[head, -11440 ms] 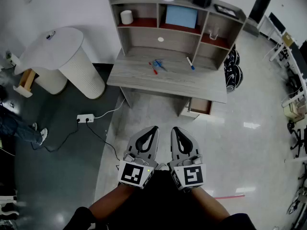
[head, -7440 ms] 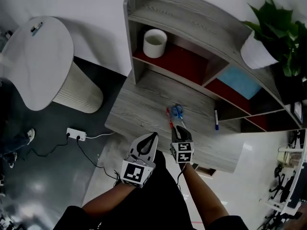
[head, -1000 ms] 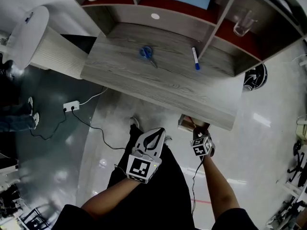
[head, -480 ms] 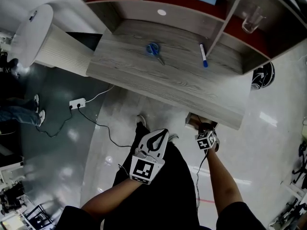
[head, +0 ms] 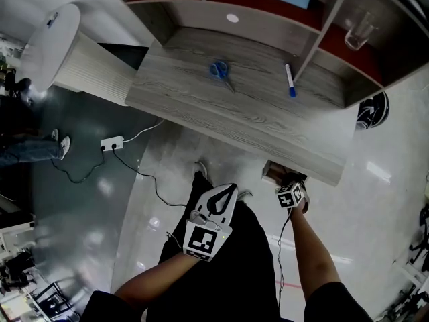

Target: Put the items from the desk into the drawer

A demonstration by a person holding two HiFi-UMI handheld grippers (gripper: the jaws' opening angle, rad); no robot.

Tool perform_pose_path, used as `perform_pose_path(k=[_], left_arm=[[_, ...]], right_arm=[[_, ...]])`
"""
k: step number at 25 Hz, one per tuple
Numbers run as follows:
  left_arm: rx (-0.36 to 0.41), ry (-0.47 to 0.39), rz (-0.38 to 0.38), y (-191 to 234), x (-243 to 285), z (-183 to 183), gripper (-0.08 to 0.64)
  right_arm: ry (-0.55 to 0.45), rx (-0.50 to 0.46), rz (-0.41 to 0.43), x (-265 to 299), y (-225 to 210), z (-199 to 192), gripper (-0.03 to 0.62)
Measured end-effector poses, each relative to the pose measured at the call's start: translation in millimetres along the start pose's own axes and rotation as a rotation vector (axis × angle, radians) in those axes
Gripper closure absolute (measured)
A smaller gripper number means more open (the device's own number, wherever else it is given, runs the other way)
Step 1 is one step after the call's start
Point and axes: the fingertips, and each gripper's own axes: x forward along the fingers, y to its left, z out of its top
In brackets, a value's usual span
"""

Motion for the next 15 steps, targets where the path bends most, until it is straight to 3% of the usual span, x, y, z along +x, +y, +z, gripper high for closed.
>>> perform_pose_path(k=[10,15], left_arm=[[-0.005,-0.011,-0.008,-7,8,3,0.557],[-0.007,-0.022,-0.010,-8,4,7,0.557]], right_arm=[[-0.039,0.060,-0.014,-9,-11,4,0.511],[-0.102,0.210,-0.017,-33,-11,14,0.511]])
